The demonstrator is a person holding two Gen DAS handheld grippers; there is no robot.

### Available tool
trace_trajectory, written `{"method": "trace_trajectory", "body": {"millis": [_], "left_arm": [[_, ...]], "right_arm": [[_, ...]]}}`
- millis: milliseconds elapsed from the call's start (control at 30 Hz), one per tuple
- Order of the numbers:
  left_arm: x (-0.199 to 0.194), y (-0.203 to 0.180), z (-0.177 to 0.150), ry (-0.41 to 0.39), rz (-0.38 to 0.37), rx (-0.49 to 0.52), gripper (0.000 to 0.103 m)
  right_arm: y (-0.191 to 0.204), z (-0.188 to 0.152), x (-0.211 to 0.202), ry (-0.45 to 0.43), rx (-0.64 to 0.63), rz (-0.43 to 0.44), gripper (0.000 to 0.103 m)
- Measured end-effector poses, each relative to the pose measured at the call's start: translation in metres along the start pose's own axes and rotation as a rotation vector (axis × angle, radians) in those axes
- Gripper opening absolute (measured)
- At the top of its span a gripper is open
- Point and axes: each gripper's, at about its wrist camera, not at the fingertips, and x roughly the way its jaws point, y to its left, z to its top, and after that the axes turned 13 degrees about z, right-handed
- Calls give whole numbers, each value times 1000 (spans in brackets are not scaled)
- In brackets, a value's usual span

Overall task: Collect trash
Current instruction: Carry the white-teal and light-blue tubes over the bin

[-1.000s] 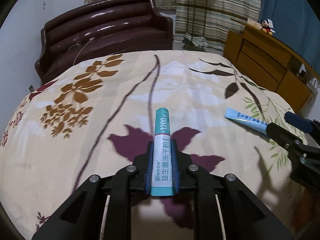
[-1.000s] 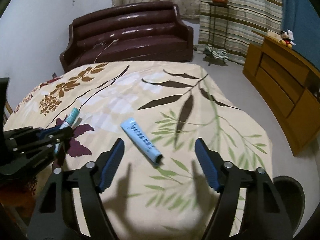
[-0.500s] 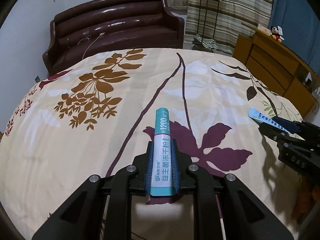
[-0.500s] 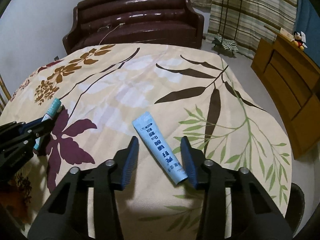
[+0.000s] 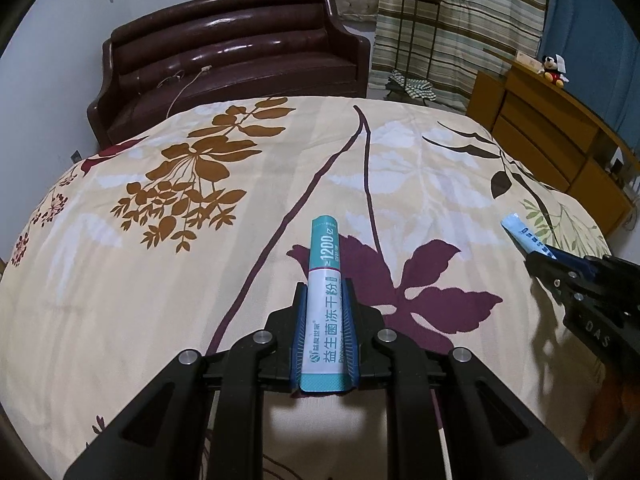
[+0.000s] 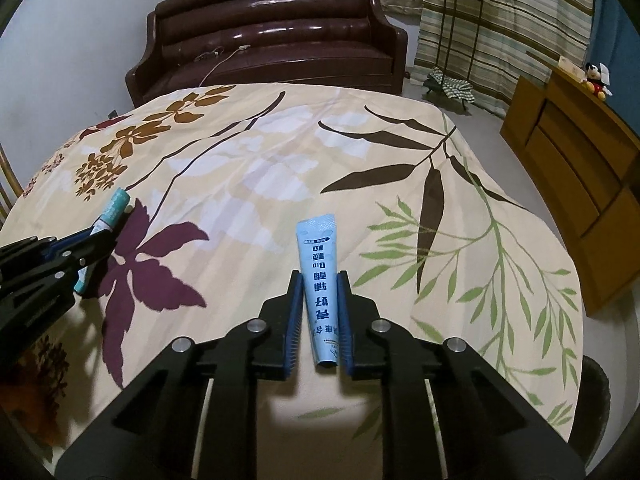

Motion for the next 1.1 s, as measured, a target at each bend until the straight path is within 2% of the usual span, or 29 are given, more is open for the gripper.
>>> {"method": "trace_trajectory", "body": {"millis": [633,1100], "left_arm": [[-24,-11,-19,-18,-9,9,18],[-70,-52,-38,-71,-75,59,18]], "right_arm": [[10,-38,-38,-42,52,14,16],[-1,-71,-98,-136,105,-19,16]]}}
